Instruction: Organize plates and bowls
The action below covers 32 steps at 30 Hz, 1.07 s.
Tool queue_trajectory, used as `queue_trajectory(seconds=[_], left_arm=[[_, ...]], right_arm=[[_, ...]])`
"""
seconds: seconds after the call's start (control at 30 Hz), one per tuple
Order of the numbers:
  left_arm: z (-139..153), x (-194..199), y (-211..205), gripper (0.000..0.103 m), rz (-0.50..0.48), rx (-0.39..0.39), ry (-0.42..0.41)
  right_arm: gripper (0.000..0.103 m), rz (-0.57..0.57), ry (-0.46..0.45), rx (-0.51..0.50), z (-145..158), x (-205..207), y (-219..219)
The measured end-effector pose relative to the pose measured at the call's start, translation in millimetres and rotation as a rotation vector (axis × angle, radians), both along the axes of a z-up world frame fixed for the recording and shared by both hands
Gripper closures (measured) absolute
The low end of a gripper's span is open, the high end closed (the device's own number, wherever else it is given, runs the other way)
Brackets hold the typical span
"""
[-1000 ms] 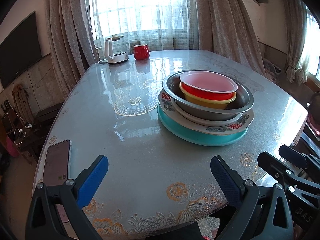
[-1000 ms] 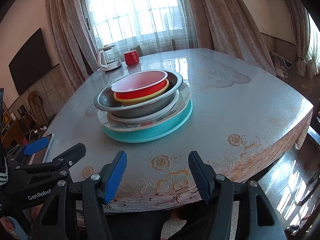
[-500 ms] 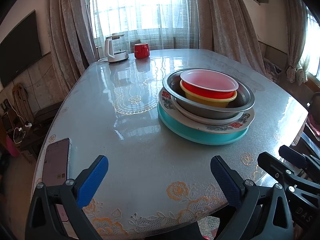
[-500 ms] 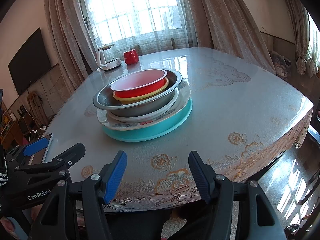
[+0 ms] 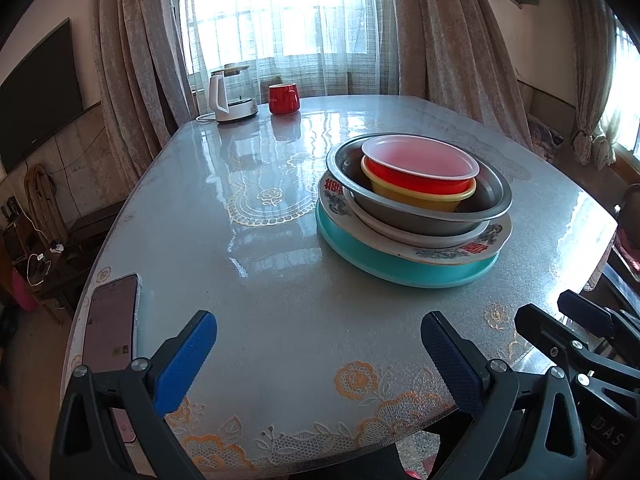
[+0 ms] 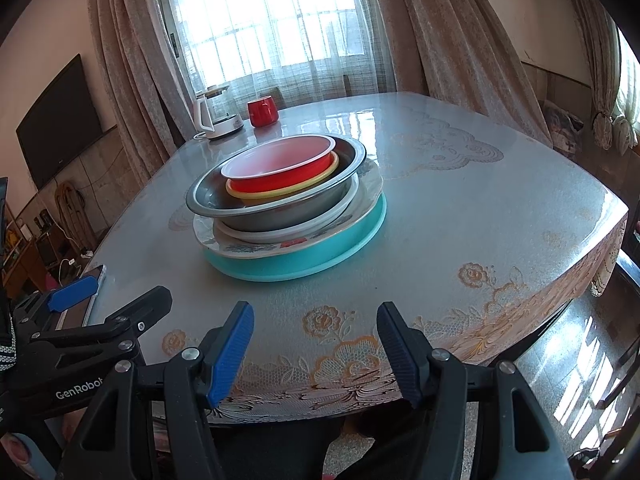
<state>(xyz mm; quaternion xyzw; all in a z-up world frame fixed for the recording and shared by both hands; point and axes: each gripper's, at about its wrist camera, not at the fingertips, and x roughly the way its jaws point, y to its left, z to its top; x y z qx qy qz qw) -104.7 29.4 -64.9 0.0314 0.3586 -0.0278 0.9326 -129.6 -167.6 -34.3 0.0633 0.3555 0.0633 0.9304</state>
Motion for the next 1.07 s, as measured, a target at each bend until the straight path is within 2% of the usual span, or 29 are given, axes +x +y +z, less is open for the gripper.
queue_trajectory(seconds=[0.87, 1.07], left_arm=[[-3.6, 6.7, -2.3, 0.000, -0.010, -0.001, 0.018], [-2.0, 11.0, -4.2, 0.000, 0.004, 0.014, -0.008]], right_arm=[[0.038, 0.003, 0.010, -0.002, -1.7, 7.4, -2.0], [0.038, -0.013, 0.020, 0.012, -3.5, 15.7, -9.3]])
